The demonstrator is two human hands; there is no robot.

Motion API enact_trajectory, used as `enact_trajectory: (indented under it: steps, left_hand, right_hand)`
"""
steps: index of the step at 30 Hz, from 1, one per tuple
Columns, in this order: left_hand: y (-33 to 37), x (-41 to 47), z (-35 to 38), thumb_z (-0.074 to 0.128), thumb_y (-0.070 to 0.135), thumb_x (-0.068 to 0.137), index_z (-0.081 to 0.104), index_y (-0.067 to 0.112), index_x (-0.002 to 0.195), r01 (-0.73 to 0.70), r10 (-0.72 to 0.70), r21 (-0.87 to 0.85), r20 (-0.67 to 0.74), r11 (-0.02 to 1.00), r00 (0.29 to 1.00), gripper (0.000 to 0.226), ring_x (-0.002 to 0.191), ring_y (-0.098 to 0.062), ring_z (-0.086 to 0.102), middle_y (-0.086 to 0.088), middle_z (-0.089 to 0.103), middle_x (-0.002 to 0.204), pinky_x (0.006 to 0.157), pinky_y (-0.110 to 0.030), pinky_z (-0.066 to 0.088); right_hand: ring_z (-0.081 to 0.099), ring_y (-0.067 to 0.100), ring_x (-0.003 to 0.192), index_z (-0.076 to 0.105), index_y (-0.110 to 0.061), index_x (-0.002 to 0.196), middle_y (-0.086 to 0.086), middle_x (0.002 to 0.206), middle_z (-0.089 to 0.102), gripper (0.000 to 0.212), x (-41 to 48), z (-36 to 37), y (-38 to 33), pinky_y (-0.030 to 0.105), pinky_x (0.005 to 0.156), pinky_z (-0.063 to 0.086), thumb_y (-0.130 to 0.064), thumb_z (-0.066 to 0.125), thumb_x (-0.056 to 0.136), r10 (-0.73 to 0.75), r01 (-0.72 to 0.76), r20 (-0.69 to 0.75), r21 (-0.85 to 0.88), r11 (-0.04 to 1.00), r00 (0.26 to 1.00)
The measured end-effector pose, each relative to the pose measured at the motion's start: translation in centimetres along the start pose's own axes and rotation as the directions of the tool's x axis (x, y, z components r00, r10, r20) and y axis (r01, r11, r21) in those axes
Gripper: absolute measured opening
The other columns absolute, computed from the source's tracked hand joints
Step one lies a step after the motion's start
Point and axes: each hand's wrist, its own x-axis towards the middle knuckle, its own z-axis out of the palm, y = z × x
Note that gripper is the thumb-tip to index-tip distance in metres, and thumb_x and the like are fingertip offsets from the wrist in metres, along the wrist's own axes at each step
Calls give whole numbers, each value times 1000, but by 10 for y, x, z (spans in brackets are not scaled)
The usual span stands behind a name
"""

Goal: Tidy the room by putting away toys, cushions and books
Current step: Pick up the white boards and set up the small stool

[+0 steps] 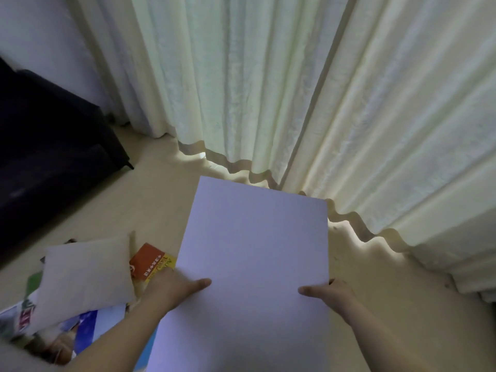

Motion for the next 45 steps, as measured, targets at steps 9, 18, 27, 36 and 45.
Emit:
enact_trajectory:
  steps: [9,18,27,36,45]
  left_hand:
    - [17,109,-75,51,89,56,62,18,106,35,-27,-116,73,993,997,87,90,-17,56,-3,64,112,78,-26,43]
    - [61,183,-113,70,67,67,53,9,111,141,-127,-292,65,946,990,75,109,-27,57,-11,60,118,91,-31,46]
    - [91,282,-125,49,102,20,58,22,119,311,-352,-408,-26,858,936,128,96,-20,63,3,65,112,87,-35,52]
    - [104,326,-154,53,100,22,58,25,118,376,-466,-506,-60,776,883,123,104,-21,61,5,66,112,91,-37,51]
    - [79,409,-207,52,101,22,57,18,125,409,-512,-586,-13,700,859,133,107,-23,61,-1,64,122,93,-39,50]
  right_hand:
    - [69,19,84,72,-8,98,3,94,73,64,92,5,-140,35,79,57,-36,95,45,-34,36,23,-69,997,999]
    - [64,13,80,68,-2,106,2,92,69,55,181,-4,-223,22,65,52,-20,92,60,-46,60,111,-123,991,993]
    - [56,19,82,49,-13,77,-8,79,48,38,271,-39,-358,25,78,46,-14,86,69,-186,233,214,-223,946,959]
    - [64,10,72,68,-11,91,0,87,70,48,352,-14,-438,26,70,54,-29,93,55,-112,222,324,-327,919,940]
    - [69,22,86,71,-6,100,7,98,72,80,407,49,-543,28,67,55,-42,90,32,-143,283,351,-387,878,925]
